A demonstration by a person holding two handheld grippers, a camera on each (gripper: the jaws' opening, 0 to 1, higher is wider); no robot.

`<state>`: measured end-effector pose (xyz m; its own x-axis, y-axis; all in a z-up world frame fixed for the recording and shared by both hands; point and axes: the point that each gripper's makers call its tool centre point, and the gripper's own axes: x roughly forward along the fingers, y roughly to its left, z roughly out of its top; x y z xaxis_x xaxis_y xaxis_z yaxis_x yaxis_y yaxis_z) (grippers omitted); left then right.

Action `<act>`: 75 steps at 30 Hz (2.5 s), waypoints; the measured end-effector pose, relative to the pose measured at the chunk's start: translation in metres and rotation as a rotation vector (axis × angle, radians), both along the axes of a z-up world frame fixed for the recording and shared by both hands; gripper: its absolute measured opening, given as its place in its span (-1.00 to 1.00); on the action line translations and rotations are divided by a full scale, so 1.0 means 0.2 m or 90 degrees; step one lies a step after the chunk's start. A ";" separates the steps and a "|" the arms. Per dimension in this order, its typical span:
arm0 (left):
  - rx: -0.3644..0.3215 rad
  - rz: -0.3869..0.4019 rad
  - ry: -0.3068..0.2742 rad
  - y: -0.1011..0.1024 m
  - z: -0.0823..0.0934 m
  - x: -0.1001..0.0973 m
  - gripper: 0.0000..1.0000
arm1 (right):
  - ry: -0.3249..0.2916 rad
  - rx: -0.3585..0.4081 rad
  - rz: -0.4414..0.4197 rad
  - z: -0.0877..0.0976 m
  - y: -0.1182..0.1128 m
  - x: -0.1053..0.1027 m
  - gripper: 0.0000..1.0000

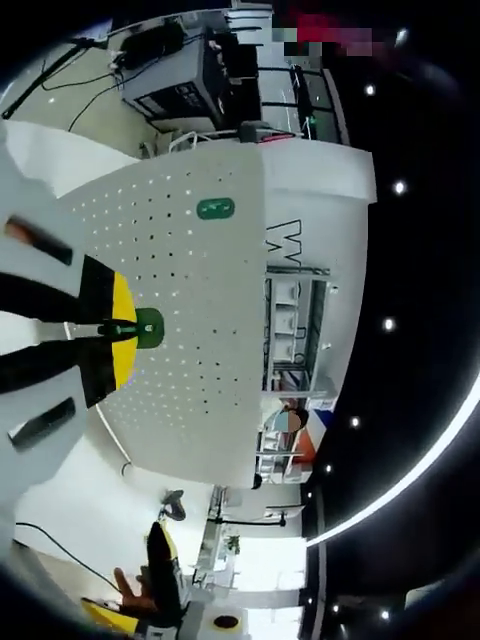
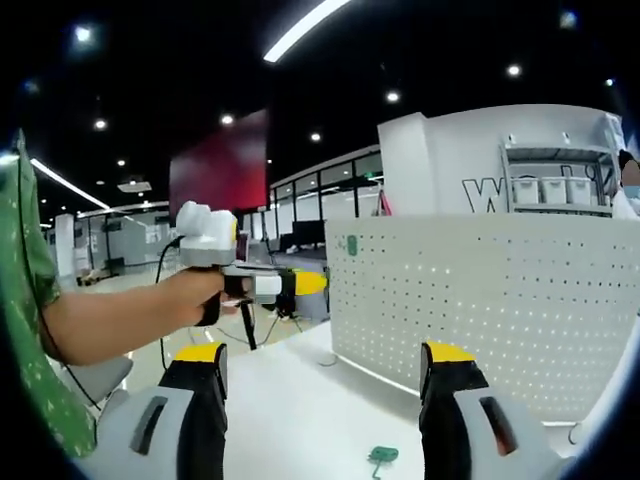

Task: Insert the hook assembly into the mounting plate slot until the hook locks in place.

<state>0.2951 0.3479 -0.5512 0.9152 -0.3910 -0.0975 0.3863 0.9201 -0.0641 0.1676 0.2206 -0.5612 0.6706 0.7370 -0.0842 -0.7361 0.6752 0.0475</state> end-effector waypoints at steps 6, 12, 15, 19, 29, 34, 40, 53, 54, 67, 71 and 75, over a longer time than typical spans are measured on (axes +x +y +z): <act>-0.017 0.042 -0.028 0.03 0.10 0.14 -0.94 | 0.003 0.000 -0.005 -0.01 -0.03 0.02 0.61; -0.027 0.070 -0.044 0.06 0.19 0.23 -0.95 | 0.006 0.001 -0.009 -0.02 -0.04 0.04 0.61; -0.030 0.084 -0.049 0.08 0.22 0.26 -0.95 | 0.007 0.002 -0.007 -0.02 -0.03 0.05 0.61; -0.026 0.102 -0.062 0.08 0.28 0.32 -0.94 | 0.009 0.000 -0.004 -0.02 -0.02 0.05 0.61; -0.002 0.130 -0.072 0.10 0.28 0.45 -0.94 | 0.017 -0.001 -0.016 -0.04 -0.07 0.09 0.60; 0.009 0.141 -0.068 0.12 0.26 0.50 -0.94 | 0.022 -0.002 -0.020 -0.06 -0.08 0.10 0.59; 0.014 0.148 -0.063 0.12 0.24 0.55 -0.95 | 0.021 0.001 -0.023 -0.05 -0.09 0.11 0.60; 0.008 0.155 -0.065 0.13 0.19 0.59 -0.95 | 0.020 -0.004 -0.026 -0.06 -0.10 0.14 0.62; 0.005 0.154 -0.064 0.13 0.18 0.59 -0.95 | 0.018 -0.006 -0.027 -0.05 -0.10 0.14 0.62; 0.011 0.154 -0.068 0.12 0.16 0.61 -0.95 | -0.019 0.002 -0.022 0.01 -0.09 0.14 0.78; 0.010 0.155 -0.068 0.13 0.15 0.62 -0.95 | -0.025 0.003 -0.022 0.02 -0.09 0.14 0.80; 0.015 0.155 -0.074 0.13 0.16 0.62 -0.95 | -0.026 0.001 -0.020 0.02 -0.09 0.14 0.81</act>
